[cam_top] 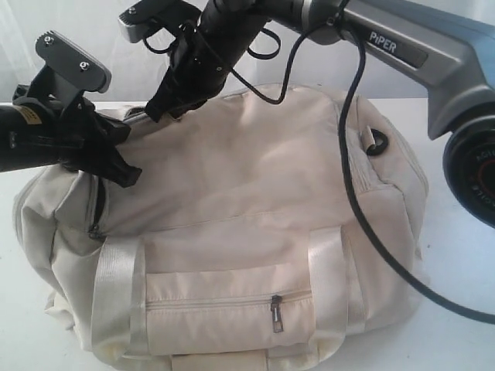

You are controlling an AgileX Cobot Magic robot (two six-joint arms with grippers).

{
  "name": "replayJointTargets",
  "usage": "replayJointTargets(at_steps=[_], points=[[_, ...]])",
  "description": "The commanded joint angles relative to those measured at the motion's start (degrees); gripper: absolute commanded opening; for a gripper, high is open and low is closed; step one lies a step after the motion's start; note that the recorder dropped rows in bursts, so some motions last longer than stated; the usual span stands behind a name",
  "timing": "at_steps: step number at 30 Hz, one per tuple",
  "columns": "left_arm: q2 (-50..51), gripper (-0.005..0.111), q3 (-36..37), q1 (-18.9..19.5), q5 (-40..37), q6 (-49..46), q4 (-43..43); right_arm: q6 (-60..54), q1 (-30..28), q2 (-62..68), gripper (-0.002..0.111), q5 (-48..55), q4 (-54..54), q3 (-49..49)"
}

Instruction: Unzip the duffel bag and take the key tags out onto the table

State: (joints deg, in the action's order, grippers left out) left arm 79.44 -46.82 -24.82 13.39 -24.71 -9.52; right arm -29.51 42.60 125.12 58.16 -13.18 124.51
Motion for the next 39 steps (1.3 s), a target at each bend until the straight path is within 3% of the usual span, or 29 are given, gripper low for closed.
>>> replayJointTargets(at_steps=[1,23,39], points=[[-1.51,0.0,1.1,0.74,-3.5,0.33,-0.71,1.67,-5.48,0.21,0.0,-3.64,10.43,-0.07],[-1.51,0.0,1.1,0.74,-3.71,0.23,-0.71,5.6,-13.55,0.21,0.0,-2.58,14.04,-0.07],[-1.31,0.0,1.1,0.74,-4.04,0.23,-0.71,13.54,-23.99,-5.05,0.0,11.8,16.63,-0.07]])
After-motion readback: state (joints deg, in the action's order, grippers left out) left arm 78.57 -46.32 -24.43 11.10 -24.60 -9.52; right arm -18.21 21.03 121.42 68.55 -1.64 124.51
